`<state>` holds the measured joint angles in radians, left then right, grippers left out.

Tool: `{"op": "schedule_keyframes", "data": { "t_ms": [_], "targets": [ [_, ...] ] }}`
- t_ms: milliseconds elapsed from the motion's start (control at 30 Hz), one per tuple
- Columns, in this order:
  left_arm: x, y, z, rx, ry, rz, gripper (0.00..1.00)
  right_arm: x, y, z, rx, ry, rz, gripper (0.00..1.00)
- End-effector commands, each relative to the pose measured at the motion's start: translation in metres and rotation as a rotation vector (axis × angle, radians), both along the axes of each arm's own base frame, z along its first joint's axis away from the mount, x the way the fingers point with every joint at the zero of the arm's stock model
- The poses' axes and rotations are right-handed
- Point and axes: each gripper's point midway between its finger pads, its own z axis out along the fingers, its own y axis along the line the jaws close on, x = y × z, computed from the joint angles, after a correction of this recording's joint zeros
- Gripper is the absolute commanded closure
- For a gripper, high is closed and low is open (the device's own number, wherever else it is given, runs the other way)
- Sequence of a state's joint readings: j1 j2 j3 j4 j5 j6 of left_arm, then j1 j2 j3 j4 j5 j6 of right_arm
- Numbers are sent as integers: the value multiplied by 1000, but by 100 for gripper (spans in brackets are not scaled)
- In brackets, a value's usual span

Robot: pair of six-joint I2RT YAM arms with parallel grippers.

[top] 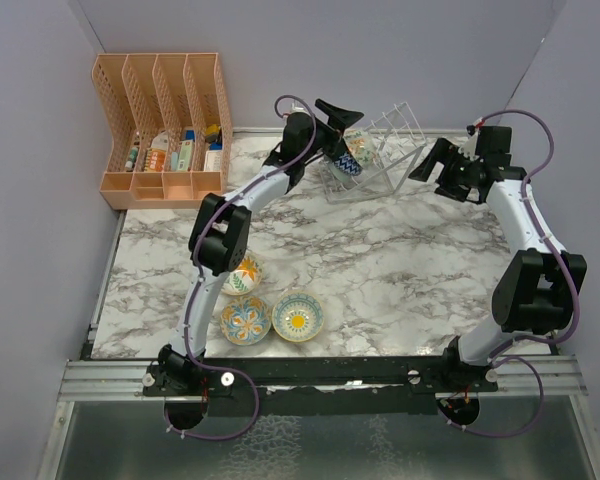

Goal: Load the bowls into the dish rack

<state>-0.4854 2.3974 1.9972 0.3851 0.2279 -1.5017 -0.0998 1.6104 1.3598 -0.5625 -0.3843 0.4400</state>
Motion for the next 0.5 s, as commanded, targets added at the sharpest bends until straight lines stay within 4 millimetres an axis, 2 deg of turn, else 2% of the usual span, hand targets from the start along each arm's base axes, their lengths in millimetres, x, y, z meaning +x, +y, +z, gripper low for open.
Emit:
{"op": "schedule_keyframes", "data": {
  "t_ms": [0, 267, 467],
  "targets": [
    [-2, 14, 21, 83, -16, 1, 1, 2, 1, 5, 11, -34, 14, 9],
    [-5, 15, 21, 107, -21, -14, 1, 1, 2, 7, 15, -38, 19, 10],
    [-5, 24, 33, 142, -51, -7, 1, 0, 2, 9, 15, -44, 18, 10]
  ]
}}
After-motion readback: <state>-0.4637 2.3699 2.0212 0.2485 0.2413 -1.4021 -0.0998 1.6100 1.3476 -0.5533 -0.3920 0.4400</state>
